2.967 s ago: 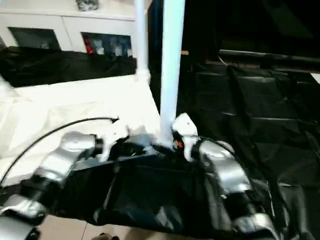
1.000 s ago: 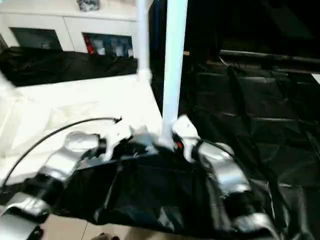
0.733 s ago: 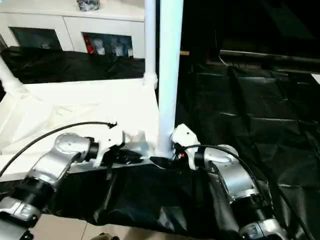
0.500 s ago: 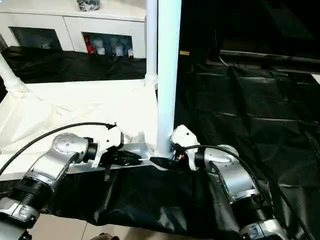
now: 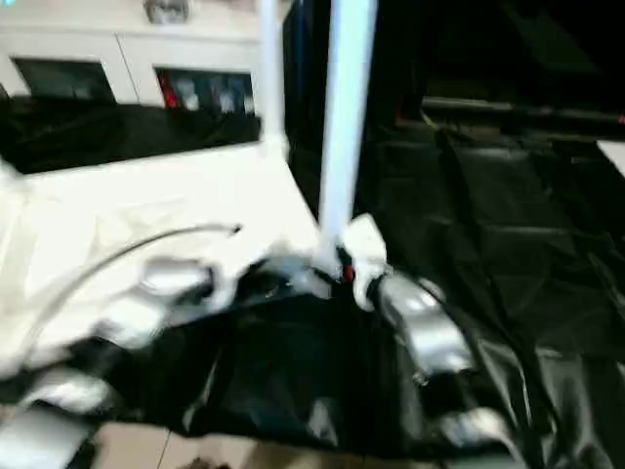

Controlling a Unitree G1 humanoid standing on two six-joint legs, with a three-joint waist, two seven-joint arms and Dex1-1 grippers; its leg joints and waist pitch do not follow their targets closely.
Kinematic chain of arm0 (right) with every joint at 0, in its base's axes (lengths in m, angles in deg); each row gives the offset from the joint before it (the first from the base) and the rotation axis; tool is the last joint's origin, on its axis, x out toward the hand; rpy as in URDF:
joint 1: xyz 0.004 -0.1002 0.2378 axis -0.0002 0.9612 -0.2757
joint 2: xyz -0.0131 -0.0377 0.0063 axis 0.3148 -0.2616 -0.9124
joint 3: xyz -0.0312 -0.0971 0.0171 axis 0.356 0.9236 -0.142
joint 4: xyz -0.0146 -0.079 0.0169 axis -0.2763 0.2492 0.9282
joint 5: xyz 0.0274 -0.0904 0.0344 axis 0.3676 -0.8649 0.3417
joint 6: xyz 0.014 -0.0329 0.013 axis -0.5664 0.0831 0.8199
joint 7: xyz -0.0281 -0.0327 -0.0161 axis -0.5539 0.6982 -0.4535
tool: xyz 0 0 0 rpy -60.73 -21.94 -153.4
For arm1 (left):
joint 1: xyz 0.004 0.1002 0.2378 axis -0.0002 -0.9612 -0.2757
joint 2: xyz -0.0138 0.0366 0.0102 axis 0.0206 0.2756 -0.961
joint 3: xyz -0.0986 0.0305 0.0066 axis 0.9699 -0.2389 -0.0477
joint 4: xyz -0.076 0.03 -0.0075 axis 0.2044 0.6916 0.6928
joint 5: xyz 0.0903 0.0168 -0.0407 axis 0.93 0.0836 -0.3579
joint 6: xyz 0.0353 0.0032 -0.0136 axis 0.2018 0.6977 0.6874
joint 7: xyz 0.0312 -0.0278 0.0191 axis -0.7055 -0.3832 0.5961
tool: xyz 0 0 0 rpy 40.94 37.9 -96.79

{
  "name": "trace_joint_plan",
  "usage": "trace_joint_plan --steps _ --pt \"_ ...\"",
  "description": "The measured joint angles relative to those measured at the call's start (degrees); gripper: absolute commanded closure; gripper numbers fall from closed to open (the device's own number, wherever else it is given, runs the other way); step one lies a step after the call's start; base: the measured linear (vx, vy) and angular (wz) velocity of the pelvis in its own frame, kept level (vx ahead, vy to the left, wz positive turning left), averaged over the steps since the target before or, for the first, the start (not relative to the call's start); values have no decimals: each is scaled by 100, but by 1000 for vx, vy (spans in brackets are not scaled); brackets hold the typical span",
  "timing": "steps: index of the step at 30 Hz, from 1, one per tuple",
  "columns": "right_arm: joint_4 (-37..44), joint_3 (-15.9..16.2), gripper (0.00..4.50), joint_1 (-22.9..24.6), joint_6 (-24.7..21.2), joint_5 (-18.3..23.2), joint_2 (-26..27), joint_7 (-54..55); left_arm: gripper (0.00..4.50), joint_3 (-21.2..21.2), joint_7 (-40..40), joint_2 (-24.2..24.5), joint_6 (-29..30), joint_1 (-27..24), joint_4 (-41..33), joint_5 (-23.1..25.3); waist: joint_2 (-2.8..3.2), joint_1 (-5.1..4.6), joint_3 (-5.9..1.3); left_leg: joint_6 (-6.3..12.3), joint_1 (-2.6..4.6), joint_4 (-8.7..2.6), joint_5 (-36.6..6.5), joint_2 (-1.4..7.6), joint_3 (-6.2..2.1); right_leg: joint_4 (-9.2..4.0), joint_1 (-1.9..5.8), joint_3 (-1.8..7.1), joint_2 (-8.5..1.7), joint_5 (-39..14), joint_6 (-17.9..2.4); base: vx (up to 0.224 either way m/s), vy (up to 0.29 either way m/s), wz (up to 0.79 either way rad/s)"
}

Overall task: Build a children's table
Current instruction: Rotate leg to tighten

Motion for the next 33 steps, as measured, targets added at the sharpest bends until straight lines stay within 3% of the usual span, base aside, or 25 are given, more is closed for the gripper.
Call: trace_joint_plan --steps 5,7,12,18,23,33 --pt "-444 -221 178 -280 130 -63 298 711 450 47 434 -236 52 191 276 40 4 -10 -3 0 0 -8 0 1 -1 1 0 -4 0 15 -25 0 0 0" --pt "-521 -282 122 -331 161 -62 333 746 450 69 469 -263 51 216 307 64 5 -10 -3 0 -3 -9 0 1 -1 -2 0 -4 0 14 -24 0 0 0" --pt "-497 -308 73 -318 201 38 336 515 450 67 369 -202 -60 194 299 78 6 -10 -3 1 -3 -10 0 1 -1 -5 0 -4 0 13 -23 0 0 0" --pt "-260 100 73 -68 476 -3 -71 -519 450 52 -223 183 -333 -76 -7 19 9 -38 -2 1 0 -26 0 7 -2 -3 -4 -9 6 13 -22 0 0 0" --pt "30 412 73 151 756 50 -453 -1553 450 -2 -1013 522 -467 -344 -397 -127 10 -1 -1 1 -2 -21 0 7 -2 -2 -2 -8 3 14 -23 0 0 0" --pt "775 799 87 585 729 387 -1120 -3210 450 -122 -2064 1032 -475 -688 -953 -387 4 88 1 1 -4 -17 0 7 -1 -2 -2 -5 2 12 -20 0 0 0"
